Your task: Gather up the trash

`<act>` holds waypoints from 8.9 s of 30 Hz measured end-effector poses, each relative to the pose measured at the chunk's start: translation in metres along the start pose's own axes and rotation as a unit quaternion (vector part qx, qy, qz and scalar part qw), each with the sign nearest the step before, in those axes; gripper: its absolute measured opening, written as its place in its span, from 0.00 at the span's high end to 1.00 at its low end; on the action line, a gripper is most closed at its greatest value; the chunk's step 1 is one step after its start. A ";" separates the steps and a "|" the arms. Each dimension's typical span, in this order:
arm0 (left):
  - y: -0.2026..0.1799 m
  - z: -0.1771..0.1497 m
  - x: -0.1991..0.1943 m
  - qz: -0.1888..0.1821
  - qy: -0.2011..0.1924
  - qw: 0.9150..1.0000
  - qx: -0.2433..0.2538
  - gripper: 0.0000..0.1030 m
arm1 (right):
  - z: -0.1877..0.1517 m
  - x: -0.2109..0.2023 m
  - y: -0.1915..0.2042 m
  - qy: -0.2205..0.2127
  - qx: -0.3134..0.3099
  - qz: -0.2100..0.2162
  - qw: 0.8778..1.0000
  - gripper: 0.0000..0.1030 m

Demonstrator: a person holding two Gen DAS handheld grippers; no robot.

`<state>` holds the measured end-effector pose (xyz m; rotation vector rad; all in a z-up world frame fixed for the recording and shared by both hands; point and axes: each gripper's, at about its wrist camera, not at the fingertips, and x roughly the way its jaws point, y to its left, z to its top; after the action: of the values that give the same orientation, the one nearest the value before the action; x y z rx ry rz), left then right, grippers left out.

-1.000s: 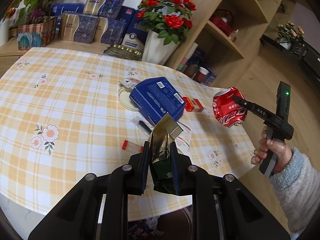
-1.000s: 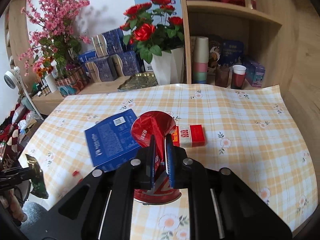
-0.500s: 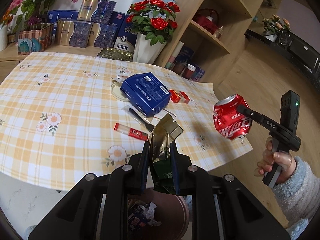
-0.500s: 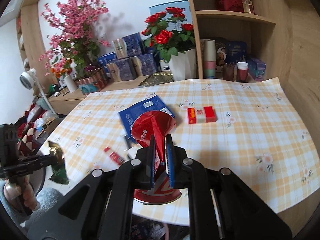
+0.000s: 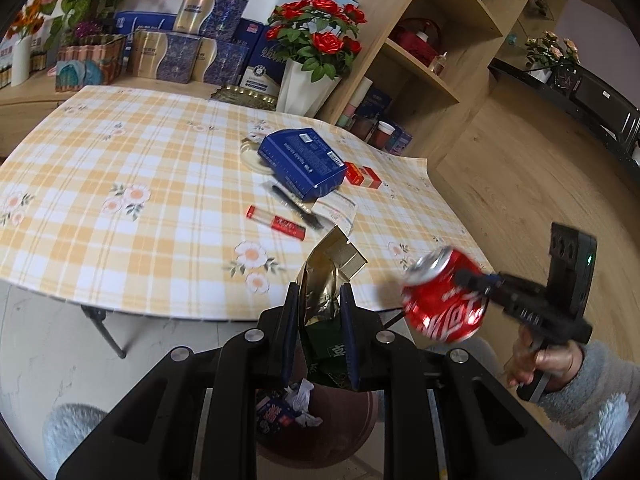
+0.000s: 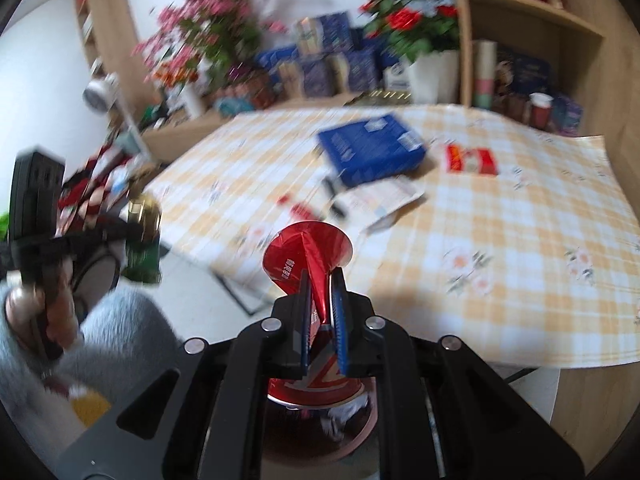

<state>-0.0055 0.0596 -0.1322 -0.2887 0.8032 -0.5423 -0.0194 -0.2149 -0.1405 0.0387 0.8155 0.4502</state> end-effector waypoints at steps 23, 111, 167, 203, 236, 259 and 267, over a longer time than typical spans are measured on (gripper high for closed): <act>0.027 -0.022 0.014 0.011 0.022 0.999 -0.035 0.81 | -0.060 0.111 0.019 0.170 0.030 -0.004 0.985 0.87; -0.010 0.005 0.096 0.126 0.003 0.981 0.146 0.06 | -0.013 0.008 -0.079 -0.073 0.175 -0.086 0.978 0.06; 0.023 0.066 0.194 0.068 0.126 0.984 0.106 0.21 | 0.091 0.136 -0.095 0.030 0.097 -0.101 0.990 0.06; 0.036 0.044 0.125 0.045 0.059 0.996 0.044 0.21 | 0.096 0.151 -0.110 0.042 0.197 -0.089 0.975 0.77; -0.032 -0.062 0.120 0.007 0.194 0.971 0.139 0.21 | 0.010 0.003 -0.050 -0.070 0.192 -0.003 0.979 0.92; 0.000 -0.083 0.162 0.015 0.260 0.962 0.086 0.11 | -0.013 0.012 -0.047 -0.044 0.206 -0.001 0.978 0.92; 0.012 -0.047 0.117 0.030 0.153 0.986 0.053 0.10 | -0.020 0.015 -0.037 -0.034 0.199 0.011 0.979 0.92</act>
<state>0.0298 0.0016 -0.2391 -0.0831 1.0738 -0.5790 -0.0113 -0.2447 -0.1726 0.4324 0.8282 0.2993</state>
